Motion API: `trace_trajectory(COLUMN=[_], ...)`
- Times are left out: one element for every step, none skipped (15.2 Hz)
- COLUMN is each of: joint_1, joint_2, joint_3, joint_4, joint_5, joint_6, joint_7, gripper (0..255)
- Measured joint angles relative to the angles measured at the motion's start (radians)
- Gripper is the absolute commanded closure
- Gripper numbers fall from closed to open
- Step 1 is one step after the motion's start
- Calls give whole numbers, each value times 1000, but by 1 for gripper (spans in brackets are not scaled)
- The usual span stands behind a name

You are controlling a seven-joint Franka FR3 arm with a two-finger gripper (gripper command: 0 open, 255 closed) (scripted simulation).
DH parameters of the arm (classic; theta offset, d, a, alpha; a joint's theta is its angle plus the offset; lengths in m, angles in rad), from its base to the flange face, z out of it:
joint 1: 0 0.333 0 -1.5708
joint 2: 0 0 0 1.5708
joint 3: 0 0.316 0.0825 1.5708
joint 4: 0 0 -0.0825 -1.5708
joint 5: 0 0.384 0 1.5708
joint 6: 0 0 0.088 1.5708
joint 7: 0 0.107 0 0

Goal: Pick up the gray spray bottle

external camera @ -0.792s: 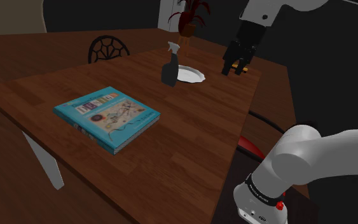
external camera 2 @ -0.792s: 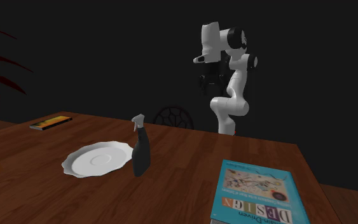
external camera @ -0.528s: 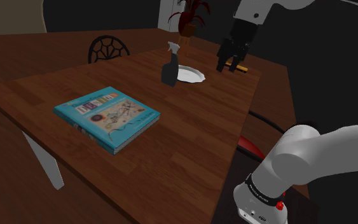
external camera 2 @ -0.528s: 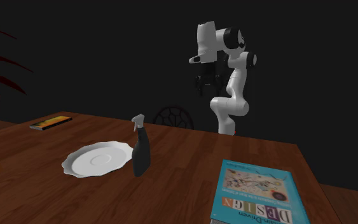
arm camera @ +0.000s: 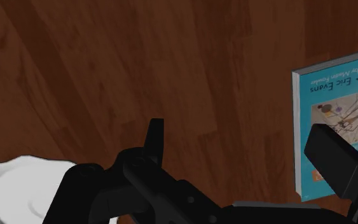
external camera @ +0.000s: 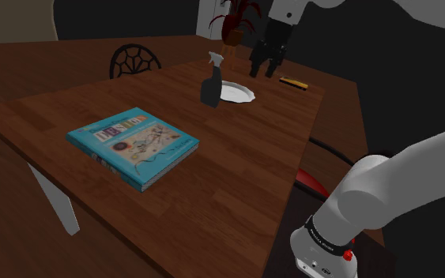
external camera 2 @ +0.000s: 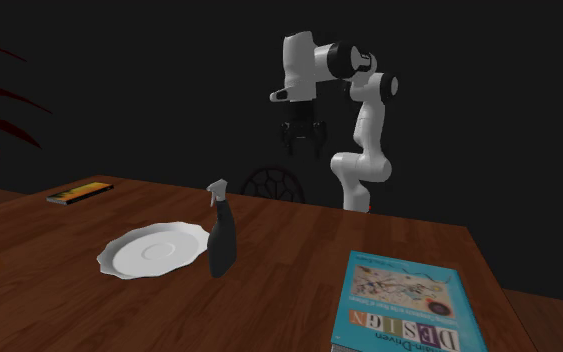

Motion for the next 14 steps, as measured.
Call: trace_trajectory(joint_1=[0,0,0,1,-1,-2,-1,-2,-5,-8,-10,-12,-18,-22], joint_2=[33,72,108,138,183,223,267,302,353,388,427,470,515,561], joint_3=[-5,-13,-18,-22,-30,-37,-39,-43,-50,-54,-57,-60,-64,-66], joint_4=[28,59,93,121,168,205,257,289,347,379,425,472,528,586], joint_5=[0,0,1,2,4,6,11,14,20,23,28,34,41,47], joint_6=[6,16,18,21,19,22,15,19,13,15,10,7,-4,-16], joint_7=[-10,-23,-33,-42,-56,-70,-76,-86,-100,-112,-120,-129,-142,-150], gripper=[0,0,0,0,0,0,0,0,0,0,0,0,0,0])
